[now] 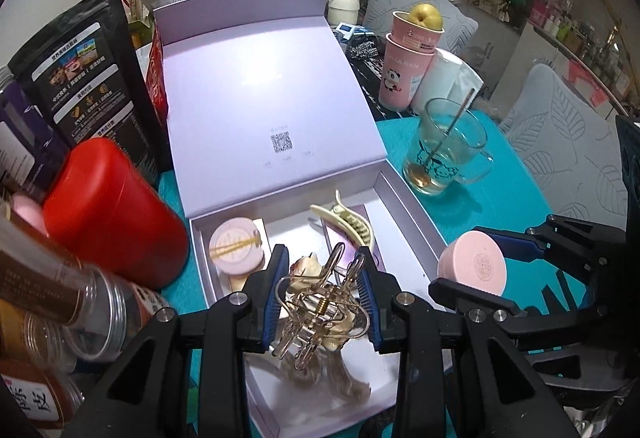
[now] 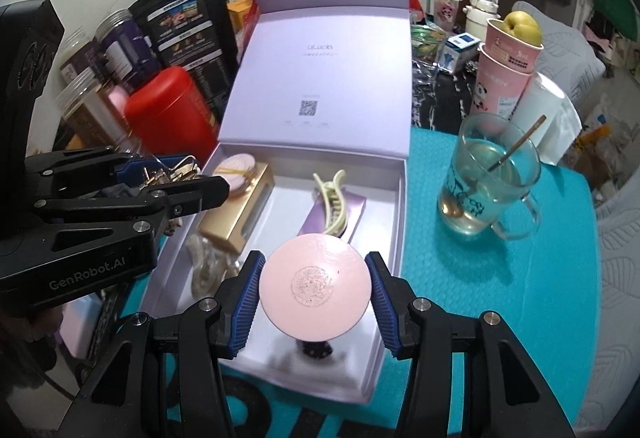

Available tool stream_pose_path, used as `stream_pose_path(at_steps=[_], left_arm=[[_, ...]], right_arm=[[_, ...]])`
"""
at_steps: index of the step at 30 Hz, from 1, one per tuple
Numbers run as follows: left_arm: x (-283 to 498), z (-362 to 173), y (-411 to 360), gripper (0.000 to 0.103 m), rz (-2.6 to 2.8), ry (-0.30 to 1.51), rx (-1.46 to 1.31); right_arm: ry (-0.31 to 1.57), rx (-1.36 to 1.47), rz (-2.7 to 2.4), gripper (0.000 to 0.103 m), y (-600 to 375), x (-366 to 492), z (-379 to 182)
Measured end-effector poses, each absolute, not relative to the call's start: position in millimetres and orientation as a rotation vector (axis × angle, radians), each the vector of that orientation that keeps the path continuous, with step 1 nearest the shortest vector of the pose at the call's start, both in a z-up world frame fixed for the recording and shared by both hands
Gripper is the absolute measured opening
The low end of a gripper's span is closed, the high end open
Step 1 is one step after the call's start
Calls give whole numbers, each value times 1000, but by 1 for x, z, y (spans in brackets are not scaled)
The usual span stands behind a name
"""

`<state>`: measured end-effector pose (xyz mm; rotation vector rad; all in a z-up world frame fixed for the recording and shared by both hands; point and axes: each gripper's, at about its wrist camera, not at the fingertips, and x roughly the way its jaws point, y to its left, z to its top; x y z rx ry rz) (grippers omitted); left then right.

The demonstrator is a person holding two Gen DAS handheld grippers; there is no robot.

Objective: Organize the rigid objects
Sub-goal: 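Lower both items into the box and open both tools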

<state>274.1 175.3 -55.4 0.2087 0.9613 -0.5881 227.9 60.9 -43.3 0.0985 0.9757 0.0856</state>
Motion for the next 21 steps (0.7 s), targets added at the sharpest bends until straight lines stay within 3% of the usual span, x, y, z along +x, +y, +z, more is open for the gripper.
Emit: stream_pose_path(at_steps=[21], left_arm=[[329, -91, 167, 33, -484, 1032, 214]], right_arm=[[958, 104, 94, 51, 47, 282, -68]])
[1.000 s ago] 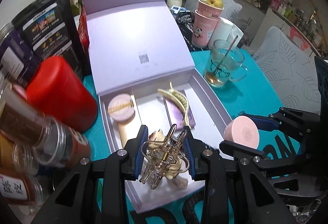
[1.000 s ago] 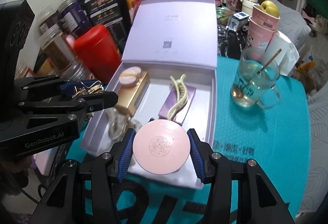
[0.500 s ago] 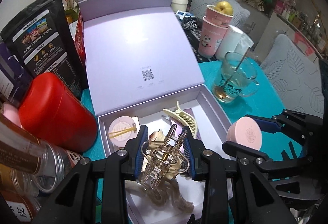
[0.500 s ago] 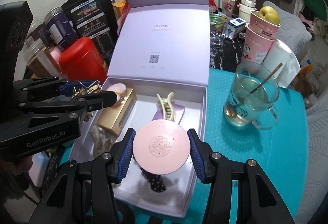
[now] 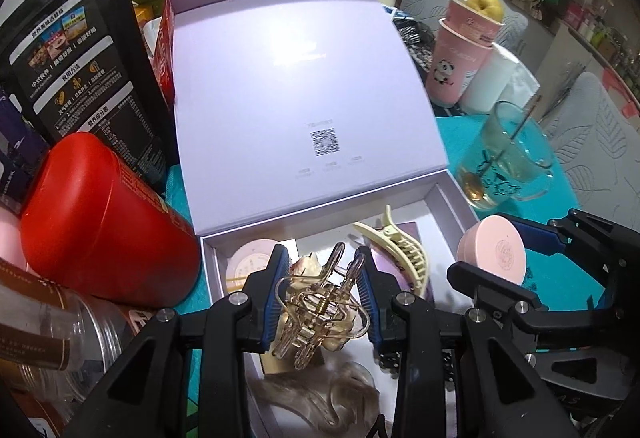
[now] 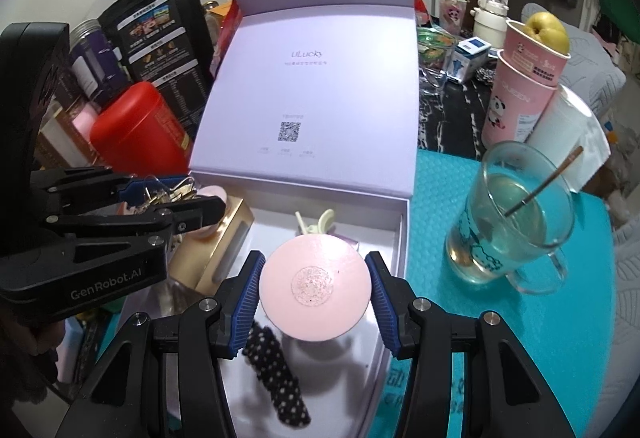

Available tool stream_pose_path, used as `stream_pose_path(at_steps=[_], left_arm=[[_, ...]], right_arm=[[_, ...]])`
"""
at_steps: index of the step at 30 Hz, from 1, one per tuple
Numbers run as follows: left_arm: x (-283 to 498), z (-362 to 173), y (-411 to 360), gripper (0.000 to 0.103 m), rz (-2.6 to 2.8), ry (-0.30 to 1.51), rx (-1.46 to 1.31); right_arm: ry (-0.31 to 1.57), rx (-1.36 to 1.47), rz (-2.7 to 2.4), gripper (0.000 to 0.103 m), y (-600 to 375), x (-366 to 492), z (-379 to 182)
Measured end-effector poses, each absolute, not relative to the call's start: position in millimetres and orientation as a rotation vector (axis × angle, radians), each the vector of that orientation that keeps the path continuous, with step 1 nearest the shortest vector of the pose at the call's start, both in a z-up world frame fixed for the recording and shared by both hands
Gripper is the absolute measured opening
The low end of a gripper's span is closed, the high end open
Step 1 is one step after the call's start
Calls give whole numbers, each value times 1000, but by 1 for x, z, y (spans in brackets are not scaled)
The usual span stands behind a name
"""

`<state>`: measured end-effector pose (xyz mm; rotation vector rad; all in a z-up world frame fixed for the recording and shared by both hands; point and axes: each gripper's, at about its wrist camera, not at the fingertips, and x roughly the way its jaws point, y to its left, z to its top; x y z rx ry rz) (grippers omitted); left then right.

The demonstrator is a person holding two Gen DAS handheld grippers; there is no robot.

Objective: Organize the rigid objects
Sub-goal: 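Lower both items into the box and open both tools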

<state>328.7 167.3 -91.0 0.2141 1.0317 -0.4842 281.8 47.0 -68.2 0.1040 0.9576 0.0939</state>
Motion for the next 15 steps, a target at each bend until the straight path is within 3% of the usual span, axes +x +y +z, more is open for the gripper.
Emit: stream_pose_path(at_steps=[15], left_arm=[[348, -117, 160, 33, -499, 1035, 246]], right_arm=[[975, 105, 97, 51, 43, 313, -98]])
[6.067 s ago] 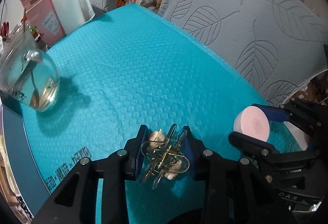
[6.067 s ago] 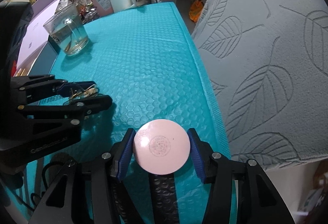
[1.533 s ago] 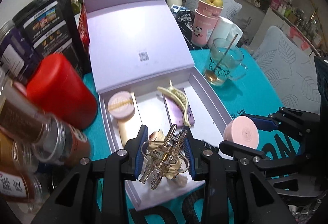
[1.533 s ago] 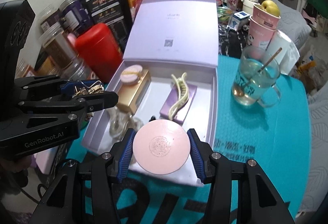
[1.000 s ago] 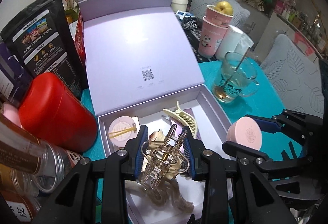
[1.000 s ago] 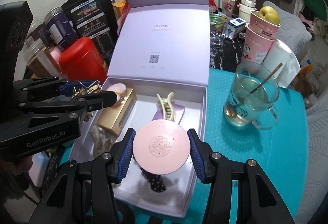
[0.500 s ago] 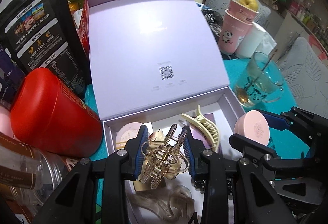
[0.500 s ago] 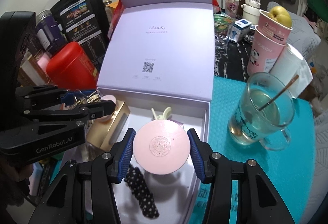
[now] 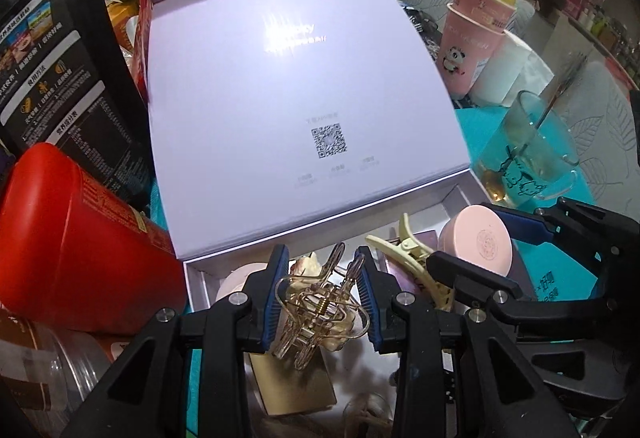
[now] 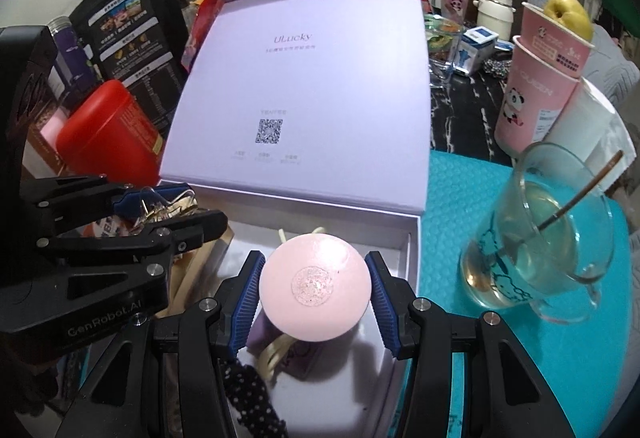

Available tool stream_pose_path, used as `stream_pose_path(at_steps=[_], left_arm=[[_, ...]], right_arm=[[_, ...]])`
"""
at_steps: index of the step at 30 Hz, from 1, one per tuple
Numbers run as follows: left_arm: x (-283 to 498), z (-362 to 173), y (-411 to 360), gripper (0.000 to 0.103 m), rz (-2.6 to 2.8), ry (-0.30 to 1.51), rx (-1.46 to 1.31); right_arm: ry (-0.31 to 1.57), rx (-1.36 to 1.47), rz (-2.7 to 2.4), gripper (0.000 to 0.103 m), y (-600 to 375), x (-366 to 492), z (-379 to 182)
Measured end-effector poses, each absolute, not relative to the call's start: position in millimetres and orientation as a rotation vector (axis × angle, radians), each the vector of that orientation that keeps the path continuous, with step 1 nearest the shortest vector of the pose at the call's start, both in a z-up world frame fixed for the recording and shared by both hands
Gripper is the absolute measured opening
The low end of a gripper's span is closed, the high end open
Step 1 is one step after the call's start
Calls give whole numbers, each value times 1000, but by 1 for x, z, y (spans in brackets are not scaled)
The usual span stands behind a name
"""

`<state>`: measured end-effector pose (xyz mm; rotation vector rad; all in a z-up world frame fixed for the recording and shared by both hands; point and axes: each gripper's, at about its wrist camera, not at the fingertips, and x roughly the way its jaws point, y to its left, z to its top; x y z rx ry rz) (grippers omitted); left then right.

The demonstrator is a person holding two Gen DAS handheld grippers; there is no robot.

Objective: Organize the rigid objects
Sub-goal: 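Lower both items into the box and open both tools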

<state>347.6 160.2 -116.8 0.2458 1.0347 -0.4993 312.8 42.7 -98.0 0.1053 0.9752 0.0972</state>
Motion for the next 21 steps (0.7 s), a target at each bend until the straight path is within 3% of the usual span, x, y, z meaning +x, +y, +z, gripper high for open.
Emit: stream_pose_path(at_steps=[21], left_arm=[[361, -128, 155, 33, -423, 1069, 250]], right_arm=[[997, 75, 119, 51, 43, 333, -117]])
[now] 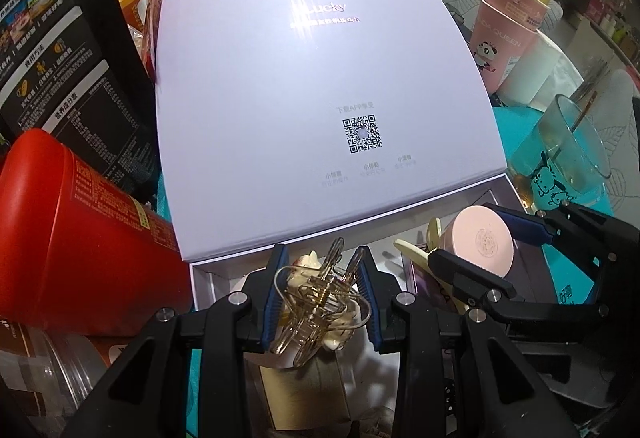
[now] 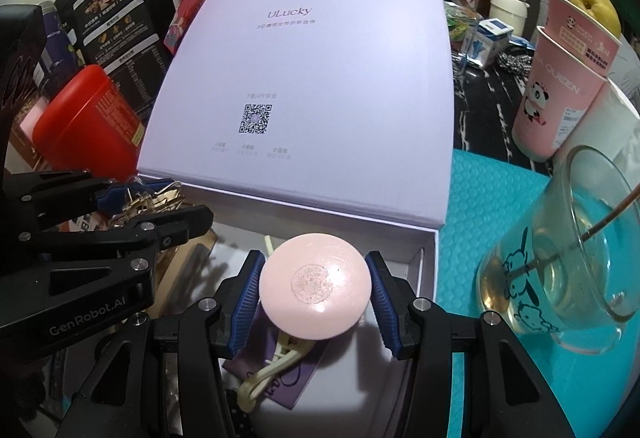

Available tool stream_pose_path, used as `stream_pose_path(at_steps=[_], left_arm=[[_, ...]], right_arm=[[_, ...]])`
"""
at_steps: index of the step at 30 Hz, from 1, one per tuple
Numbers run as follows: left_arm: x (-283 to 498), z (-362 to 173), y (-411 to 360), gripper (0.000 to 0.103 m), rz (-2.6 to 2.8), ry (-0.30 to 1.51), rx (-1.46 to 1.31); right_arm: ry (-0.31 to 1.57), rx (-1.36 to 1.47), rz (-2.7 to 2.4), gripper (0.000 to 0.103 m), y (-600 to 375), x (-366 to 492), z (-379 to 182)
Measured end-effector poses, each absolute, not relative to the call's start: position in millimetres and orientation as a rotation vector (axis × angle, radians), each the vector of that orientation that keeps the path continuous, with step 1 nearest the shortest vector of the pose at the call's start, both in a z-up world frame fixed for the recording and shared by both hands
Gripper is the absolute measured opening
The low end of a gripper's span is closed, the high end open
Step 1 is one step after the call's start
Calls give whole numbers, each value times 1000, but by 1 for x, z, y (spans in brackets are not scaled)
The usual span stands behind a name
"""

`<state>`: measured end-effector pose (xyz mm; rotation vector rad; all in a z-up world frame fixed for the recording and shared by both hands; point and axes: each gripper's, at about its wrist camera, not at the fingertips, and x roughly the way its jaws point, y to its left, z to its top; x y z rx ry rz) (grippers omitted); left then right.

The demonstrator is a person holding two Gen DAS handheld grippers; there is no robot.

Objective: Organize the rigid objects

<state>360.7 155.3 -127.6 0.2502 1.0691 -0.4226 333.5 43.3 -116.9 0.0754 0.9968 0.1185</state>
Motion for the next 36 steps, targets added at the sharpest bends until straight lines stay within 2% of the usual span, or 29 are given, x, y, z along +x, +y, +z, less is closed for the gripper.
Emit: stream_pose_path(at_steps=[14, 16, 21, 23, 36], left_arm=[[355, -124, 158, 33, -406, 1051, 222], [357, -124, 158, 35, -404, 1066, 214], [363, -122, 166, 68, -359, 1082, 168], [364, -121, 170, 79, -351, 1093, 143], [356, -108, 170, 81, -349, 1086, 165]], right_arm=[[990, 34, 135, 53, 46, 333, -111], [990, 28, 120, 60, 45, 332, -109], [982, 37, 100, 65, 36, 329, -102], [976, 44, 98, 66, 32, 326, -98], [973, 32, 74, 67, 30, 313, -84]])
